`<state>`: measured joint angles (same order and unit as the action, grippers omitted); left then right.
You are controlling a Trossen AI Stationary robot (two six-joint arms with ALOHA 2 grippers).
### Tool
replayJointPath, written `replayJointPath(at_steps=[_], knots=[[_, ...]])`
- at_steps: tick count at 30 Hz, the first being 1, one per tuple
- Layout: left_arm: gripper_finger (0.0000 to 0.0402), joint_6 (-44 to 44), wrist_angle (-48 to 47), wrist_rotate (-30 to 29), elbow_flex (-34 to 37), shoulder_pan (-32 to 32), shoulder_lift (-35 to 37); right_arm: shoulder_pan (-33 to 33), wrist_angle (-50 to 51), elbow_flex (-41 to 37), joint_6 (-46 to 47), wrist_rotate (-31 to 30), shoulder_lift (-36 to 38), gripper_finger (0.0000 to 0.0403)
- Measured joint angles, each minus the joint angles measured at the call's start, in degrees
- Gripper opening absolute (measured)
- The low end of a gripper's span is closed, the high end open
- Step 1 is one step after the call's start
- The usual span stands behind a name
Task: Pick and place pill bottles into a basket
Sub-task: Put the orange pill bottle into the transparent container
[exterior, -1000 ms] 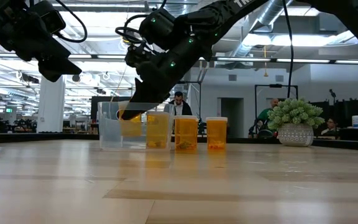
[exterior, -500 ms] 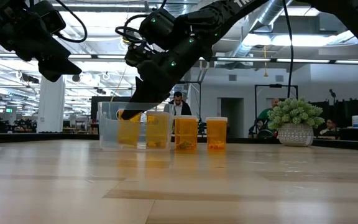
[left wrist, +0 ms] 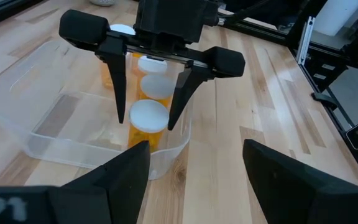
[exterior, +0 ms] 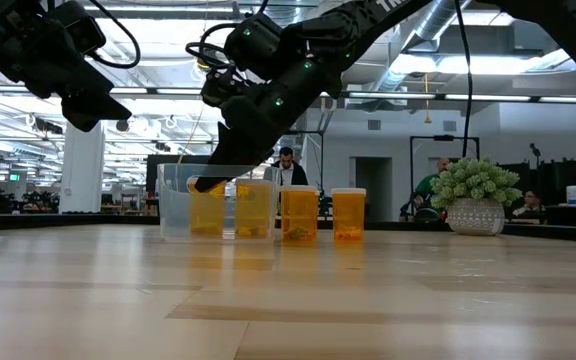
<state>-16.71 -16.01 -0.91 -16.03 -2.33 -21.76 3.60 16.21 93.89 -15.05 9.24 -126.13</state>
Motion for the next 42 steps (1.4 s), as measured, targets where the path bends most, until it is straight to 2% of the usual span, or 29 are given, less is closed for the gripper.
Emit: replayJointPath(at_steps=[22,27,39,42], knots=[[0.0247,0.00,-0.01,0.00,0.00,0.01,0.02,-0.61,0.26,0.06,-1.51,-0.38,0.02,0.0261],[0.0247,0.00,0.00,0.01,0.00,0.02,0.00,-0.42,4.30,3.18,-2.94,-2.07,0.12,0.0261],[0.0247,0.24,0.00,0.02,0.00,0.00,0.00,1.07,10.25,8.70,-4.25,-1.81,0.13,0.0261],[0.0247,0.24,-0.01,0.02,0.00,0.01,0.02,0.94,15.60,11.42,-5.63,-1.85,0.11,0.0261]])
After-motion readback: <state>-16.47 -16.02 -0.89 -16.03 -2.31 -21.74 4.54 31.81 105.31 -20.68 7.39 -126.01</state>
